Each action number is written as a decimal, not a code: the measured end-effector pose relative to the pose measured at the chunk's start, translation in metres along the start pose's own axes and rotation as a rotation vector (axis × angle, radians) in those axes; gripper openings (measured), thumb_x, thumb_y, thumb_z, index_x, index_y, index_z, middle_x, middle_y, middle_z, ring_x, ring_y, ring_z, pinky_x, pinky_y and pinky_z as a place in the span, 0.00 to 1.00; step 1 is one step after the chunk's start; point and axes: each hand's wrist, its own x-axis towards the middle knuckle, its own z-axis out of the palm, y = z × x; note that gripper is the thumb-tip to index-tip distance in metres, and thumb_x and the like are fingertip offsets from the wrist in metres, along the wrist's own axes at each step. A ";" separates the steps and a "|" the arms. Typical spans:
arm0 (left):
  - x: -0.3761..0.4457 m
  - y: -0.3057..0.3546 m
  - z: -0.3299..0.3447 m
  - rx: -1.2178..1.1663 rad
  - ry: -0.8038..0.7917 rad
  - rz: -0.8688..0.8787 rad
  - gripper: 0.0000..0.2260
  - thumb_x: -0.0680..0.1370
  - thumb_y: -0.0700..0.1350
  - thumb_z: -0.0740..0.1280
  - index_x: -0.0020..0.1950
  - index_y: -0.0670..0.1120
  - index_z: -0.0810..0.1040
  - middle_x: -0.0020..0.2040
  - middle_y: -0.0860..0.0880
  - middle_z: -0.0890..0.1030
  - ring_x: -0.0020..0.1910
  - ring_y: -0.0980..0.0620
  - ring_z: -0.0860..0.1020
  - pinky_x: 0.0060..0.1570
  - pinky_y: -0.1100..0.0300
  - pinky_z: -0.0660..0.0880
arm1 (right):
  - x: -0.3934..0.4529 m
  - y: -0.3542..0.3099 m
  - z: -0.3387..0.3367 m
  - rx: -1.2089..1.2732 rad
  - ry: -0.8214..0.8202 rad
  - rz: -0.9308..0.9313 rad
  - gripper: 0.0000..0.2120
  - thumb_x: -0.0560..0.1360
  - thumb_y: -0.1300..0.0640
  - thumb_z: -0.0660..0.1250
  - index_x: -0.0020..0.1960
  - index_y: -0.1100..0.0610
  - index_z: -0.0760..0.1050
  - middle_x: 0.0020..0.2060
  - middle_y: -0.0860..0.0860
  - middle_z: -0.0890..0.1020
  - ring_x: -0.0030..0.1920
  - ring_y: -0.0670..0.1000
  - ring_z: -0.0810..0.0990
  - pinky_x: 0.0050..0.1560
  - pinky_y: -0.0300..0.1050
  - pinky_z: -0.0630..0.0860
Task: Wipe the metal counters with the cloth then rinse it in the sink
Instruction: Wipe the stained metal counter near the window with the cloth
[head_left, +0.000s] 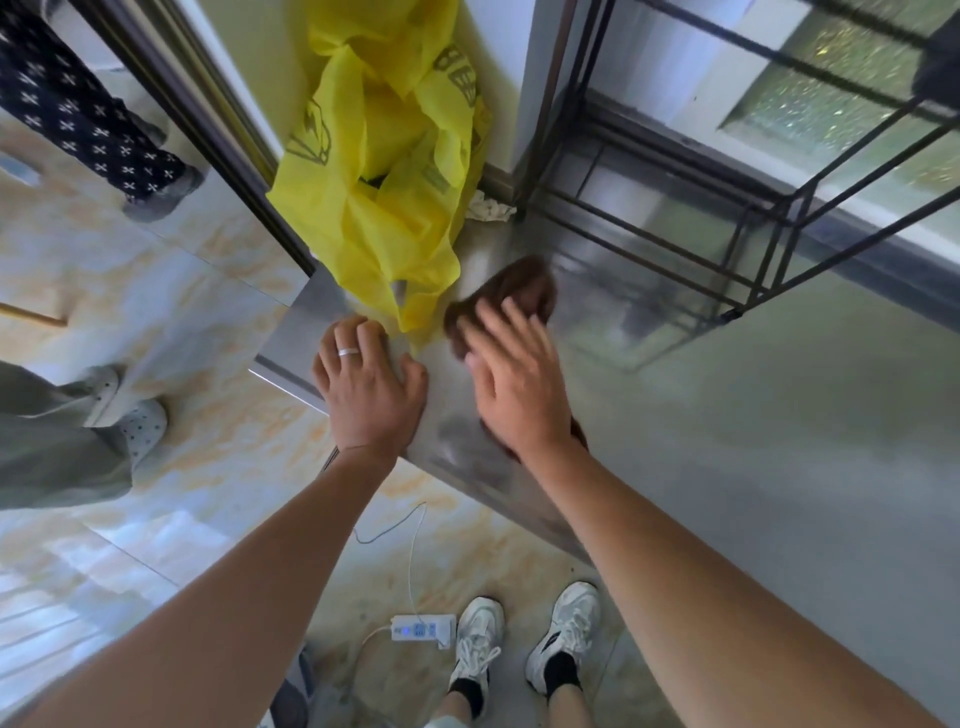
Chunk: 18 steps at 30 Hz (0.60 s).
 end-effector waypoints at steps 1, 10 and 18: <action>0.000 -0.001 0.000 -0.001 0.005 0.005 0.15 0.73 0.51 0.64 0.54 0.43 0.71 0.59 0.44 0.73 0.63 0.40 0.69 0.62 0.46 0.65 | -0.024 -0.005 -0.004 0.044 -0.044 -0.089 0.19 0.83 0.53 0.60 0.73 0.51 0.74 0.76 0.49 0.71 0.78 0.55 0.64 0.77 0.56 0.61; -0.003 0.000 0.000 -0.016 -0.002 -0.021 0.14 0.74 0.50 0.59 0.54 0.42 0.71 0.57 0.39 0.73 0.59 0.39 0.70 0.59 0.44 0.65 | -0.051 -0.013 -0.004 0.066 -0.095 -0.181 0.19 0.85 0.53 0.57 0.75 0.52 0.71 0.77 0.48 0.70 0.79 0.52 0.62 0.78 0.53 0.59; -0.054 0.030 -0.005 -0.155 -0.008 0.018 0.14 0.76 0.48 0.55 0.55 0.41 0.72 0.57 0.40 0.74 0.58 0.41 0.68 0.60 0.45 0.62 | -0.048 0.000 0.001 0.037 0.122 0.162 0.20 0.84 0.52 0.58 0.74 0.55 0.72 0.75 0.52 0.72 0.78 0.56 0.66 0.78 0.56 0.59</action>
